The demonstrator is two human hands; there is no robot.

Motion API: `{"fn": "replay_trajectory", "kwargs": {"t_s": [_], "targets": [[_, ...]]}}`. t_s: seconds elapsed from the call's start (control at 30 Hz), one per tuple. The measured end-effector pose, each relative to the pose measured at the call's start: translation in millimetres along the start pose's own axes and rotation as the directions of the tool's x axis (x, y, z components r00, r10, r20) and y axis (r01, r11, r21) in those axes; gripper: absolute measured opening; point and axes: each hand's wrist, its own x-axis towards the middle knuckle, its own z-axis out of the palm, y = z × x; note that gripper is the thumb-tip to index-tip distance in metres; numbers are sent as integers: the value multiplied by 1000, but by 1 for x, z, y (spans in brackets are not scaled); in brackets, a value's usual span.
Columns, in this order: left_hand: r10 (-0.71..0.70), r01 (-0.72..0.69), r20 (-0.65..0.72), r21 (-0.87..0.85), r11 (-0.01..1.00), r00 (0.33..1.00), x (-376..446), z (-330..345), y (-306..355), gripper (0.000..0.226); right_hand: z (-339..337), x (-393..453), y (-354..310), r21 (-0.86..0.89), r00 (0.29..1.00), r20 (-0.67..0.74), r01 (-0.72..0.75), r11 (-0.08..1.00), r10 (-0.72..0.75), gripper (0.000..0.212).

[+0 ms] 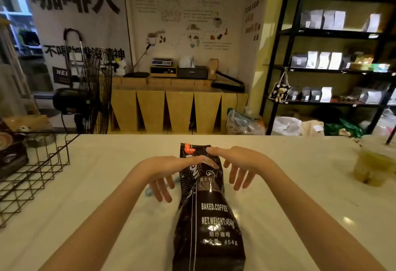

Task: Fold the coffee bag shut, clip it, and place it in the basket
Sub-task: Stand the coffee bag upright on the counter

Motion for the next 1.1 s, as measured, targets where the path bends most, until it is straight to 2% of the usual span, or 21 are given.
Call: {"fn": "replay_trajectory", "kwargs": {"t_s": [0.13, 0.23, 0.33, 0.53, 0.63, 0.73, 0.83, 0.9, 1.0, 1.1], "targets": [[-33, 34, 60, -19, 999, 998, 3, 15, -10, 99, 13, -2, 8, -3, 993, 105, -59, 998, 59, 108], [20, -16, 70, -53, 998, 997, 6, 23, -14, 103, 21, -1, 14, 27, 987, 151, -54, 998, 50, 115], [48, -42, 78, -78, 996, 996, 5, 26, -15, 102, 27, 0, 19, 65, 983, 182, -43, 997, 30, 105], [70, -64, 37, -138, 988, 997, 0, 31, -14, 97, 36, -2, 22, 172, 993, 119, -9, 985, -11, 94], [131, -134, -26, -200, 971, 991, 1, 32, -13, 91, 36, -2, 23, 238, 997, 53, 42, 970, -56, 96], [224, -252, -127, -294, 922, 966, -3, 30, -9, 78, 30, -8, 20, 302, 990, -85, 132, 944, -111, 86], [316, -398, -274, -330, 856, 908, -4, 29, -4, 85, 25, -16, 16, 294, 938, -274, 291, 910, -211, 69], [382, -506, -394, -284, 815, 836, -8, 27, 0, 78, 21, -22, 14, 275, 889, -374, 378, 884, -264, 72], [445, -598, -497, -203, 775, 745, -13, 26, 4, 98, 17, -31, 11, 232, 811, -478, 488, 841, -339, 78], [463, -638, -549, -175, 750, 695, -10, 26, 2, 113, 16, -34, 9, 201, 745, -529, 575, 793, -406, 70]]}}
